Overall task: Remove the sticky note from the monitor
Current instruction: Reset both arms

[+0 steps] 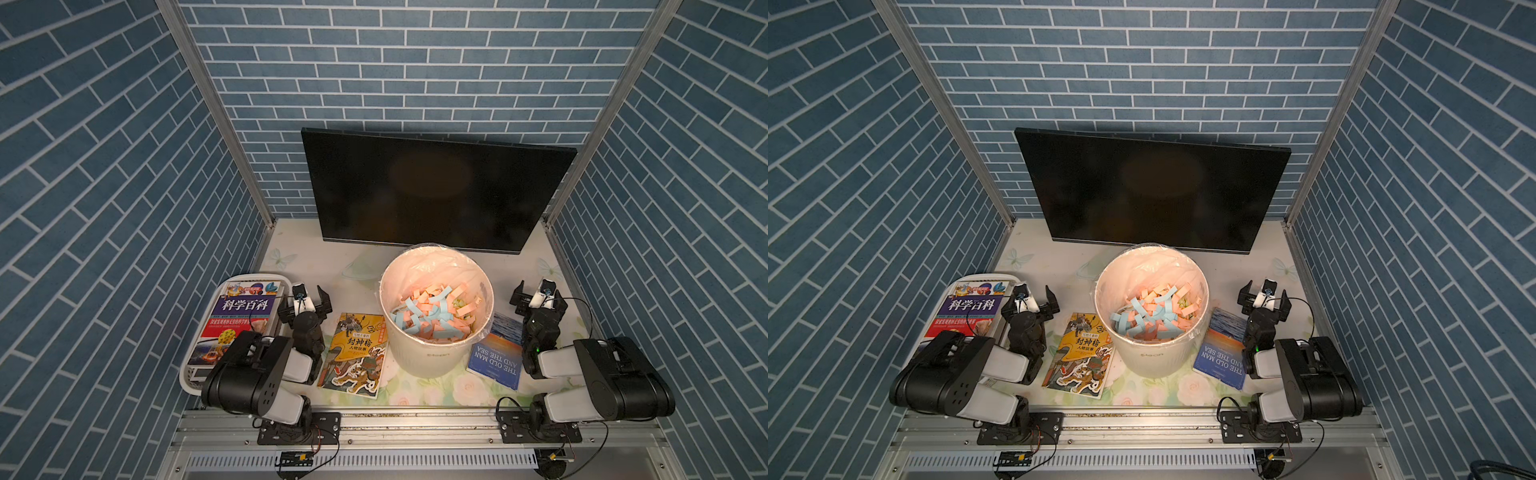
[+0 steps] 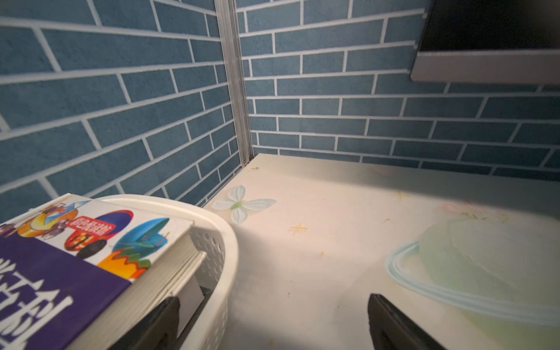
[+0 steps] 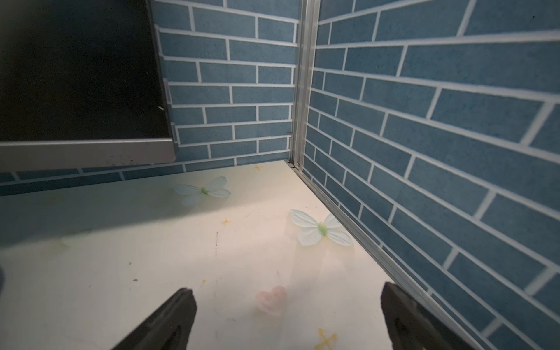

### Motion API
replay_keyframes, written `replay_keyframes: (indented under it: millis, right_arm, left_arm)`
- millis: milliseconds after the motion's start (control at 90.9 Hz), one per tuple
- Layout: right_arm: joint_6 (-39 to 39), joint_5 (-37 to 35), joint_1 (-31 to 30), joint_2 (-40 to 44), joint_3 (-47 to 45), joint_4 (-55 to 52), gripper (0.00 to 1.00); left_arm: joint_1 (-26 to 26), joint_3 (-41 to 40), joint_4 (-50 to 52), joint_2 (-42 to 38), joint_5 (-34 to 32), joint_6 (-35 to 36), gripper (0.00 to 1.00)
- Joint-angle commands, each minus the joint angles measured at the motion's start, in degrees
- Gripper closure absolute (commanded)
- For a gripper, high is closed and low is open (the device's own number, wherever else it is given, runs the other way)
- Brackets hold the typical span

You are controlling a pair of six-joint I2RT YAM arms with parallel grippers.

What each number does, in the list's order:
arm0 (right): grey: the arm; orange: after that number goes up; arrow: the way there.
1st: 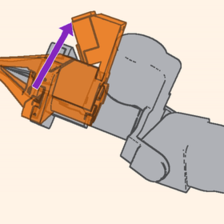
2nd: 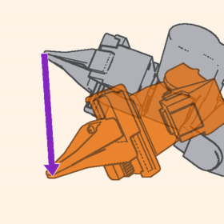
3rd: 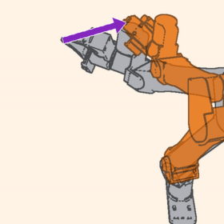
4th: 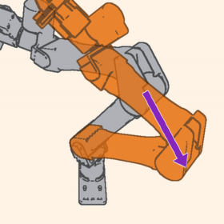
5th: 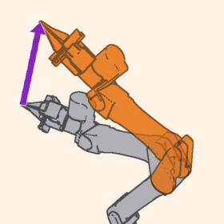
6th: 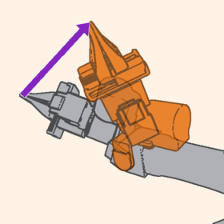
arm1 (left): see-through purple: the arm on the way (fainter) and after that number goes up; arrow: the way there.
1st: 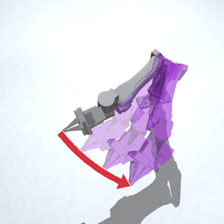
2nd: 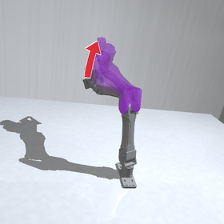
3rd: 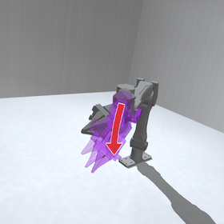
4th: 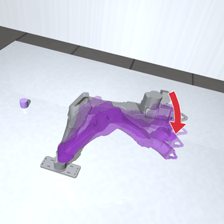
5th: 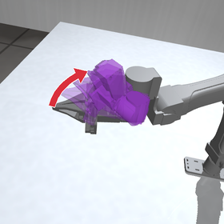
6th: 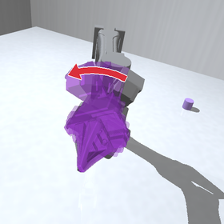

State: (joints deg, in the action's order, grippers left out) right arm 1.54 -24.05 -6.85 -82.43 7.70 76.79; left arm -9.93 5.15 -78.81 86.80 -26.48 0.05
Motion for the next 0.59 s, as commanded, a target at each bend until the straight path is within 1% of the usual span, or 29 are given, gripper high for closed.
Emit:
replay_keyframes:
  millis: [0, 33, 66, 88, 110, 154, 198, 242, 517, 583]
  right_arm:
    - [-0.9, 9.4, 2.1, -2.8, 0.8, 1.9, 0.0]
    - [-1.0, 10.3, 2.6, -5.9, 0.6, 6.8, 0.0]
    - [-0.3, 10.5, 2.7, -4.2, 1.6, 1.3, 0.0]
    - [-0.4, 10.3, 2.9, -4.4, 1.9, 0.7, 0.0]
    - [-1.0, 10.3, 2.9, -5.5, 1.9, 3.3, 0.0]
    - [-1.1, 10.9, 2.7, -4.5, 3.0, -0.5, 0.0]
    - [-1.5, 11.2, 2.6, -5.2, 2.7, 0.9, 0.0]
    - [-1.4, 11.1, 2.6, -5.0, 2.6, 0.7, 0.0]
    - [-1.5, 11.0, 2.6, -5.0, 2.9, 0.4, 0.0]
    - [-1.5, 11.0, 2.6, -5.1, 2.9, 0.3, 0.0]
  left_arm:
    - [2.2, 2.6, -4.0, 0.7, 5.8, 0.4, 0.0]
    - [2.8, 4.0, -1.4, 0.2, 6.4, 0.0, 0.0]
    - [3.8, 5.1, 2.1, -0.2, 7.4, -1.1, 0.0]
    - [4.2, 5.3, 1.7, 0.3, 7.8, -1.5, 0.0]
    - [4.3, 5.1, 1.1, 0.3, 7.8, -1.5, 0.0]
    - [4.3, 5.5, 2.9, -0.1, 7.9, -1.8, 0.0]
    - [4.3, 5.2, 1.5, 0.2, 7.8, -1.6, 0.0]
    - [4.3, 5.4, 2.7, -0.1, 7.9, -1.8, 0.0]
    - [4.4, 5.4, 2.3, 0.0, 8.0, -1.8, 0.0]
    - [4.7, 5.7, 2.8, 0.0, 9.2, -1.9, 0.0]
